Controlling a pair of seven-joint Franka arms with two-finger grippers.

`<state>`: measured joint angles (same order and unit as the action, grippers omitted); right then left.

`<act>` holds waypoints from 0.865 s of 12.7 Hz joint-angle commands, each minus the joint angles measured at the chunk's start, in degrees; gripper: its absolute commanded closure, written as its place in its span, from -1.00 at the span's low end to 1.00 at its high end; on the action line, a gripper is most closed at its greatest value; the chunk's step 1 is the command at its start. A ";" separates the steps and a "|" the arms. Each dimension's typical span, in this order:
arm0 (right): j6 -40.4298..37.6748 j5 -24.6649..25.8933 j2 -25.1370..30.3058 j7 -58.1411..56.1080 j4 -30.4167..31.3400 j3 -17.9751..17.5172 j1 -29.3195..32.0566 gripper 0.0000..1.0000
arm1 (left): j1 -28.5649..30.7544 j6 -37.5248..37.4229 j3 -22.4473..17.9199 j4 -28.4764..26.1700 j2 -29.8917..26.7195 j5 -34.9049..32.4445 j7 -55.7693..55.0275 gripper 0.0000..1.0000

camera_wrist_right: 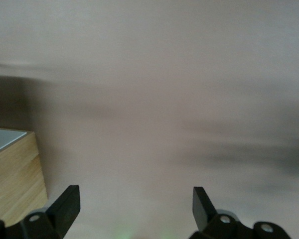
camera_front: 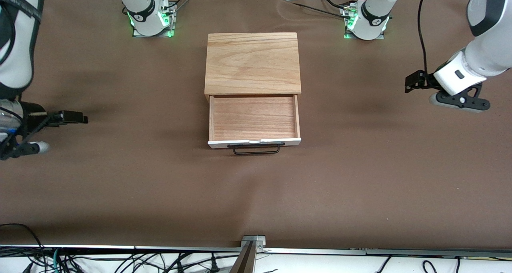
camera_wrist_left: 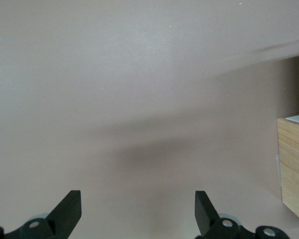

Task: Pull top drawer with both arms simultaneously

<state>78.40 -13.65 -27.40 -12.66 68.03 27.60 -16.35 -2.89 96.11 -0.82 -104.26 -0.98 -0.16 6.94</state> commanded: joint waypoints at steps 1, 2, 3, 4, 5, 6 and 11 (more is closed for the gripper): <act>-1.14 5.19 4.45 5.87 2.89 0.35 -1.84 -1.00 | 0.34 -2.15 0.12 1.78 -0.16 -1.69 -1.32 -1.00; -1.40 6.60 5.33 6.50 2.90 0.09 -1.84 -1.00 | 0.34 -2.33 0.20 1.78 -0.08 -1.69 -1.40 -1.00; -0.88 6.44 5.86 6.51 3.59 -0.26 -0.89 -1.00 | 0.34 -2.50 0.12 1.87 -0.08 -1.69 -2.01 -1.00; -0.44 5.92 5.87 6.34 4.12 -1.22 1.47 -1.00 | 0.16 -2.68 -0.15 2.05 0.18 -1.69 -2.46 -1.00; 1.91 5.65 6.48 6.25 6.13 -3.32 2.89 -1.00 | 0.16 -2.59 -0.15 2.05 0.27 -1.69 -3.16 -1.00; 5.41 7.04 9.44 6.33 9.02 -5.00 3.16 -1.00 | 0.16 -2.51 0.11 2.05 0.27 -1.69 -4.38 -1.00; 12.56 14.71 19.56 5.63 15.54 -13.97 8.08 -1.00 | -0.45 -2.77 0.73 3.89 0.62 -1.69 -6.67 -1.00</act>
<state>88.48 -0.01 -14.68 -6.99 77.94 15.70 -10.47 -2.69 94.68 -0.39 -102.35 -0.94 -0.16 2.10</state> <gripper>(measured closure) 0.000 0.000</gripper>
